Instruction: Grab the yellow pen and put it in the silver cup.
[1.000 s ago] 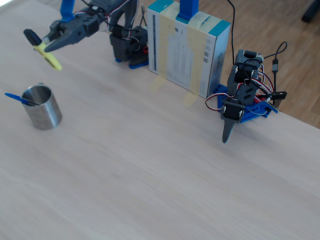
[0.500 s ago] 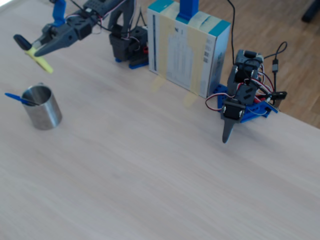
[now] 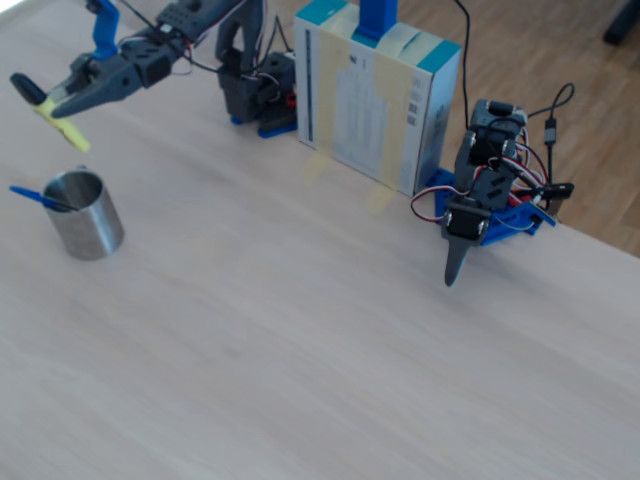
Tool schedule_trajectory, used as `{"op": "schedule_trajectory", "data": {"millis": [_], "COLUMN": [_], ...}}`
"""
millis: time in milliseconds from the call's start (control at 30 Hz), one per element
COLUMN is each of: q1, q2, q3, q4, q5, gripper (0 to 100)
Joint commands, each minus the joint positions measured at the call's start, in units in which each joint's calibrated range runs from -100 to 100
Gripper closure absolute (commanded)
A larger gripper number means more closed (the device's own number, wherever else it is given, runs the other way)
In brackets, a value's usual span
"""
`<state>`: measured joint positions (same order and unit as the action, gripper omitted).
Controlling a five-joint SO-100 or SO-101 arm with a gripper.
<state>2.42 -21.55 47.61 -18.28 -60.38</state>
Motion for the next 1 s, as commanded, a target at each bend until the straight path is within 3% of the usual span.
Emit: {"op": "schedule_trajectory", "data": {"millis": [0,467,967], "q1": [0.11,1.15,2.11], "q2": [0.77,8.25,13.07], "q3": [-3.76,-5.12,-5.12], "q4": [-3.55,-14.96,-15.39], "q5": [0.10,-1.20,-0.94], "gripper": [87,87,87]}}
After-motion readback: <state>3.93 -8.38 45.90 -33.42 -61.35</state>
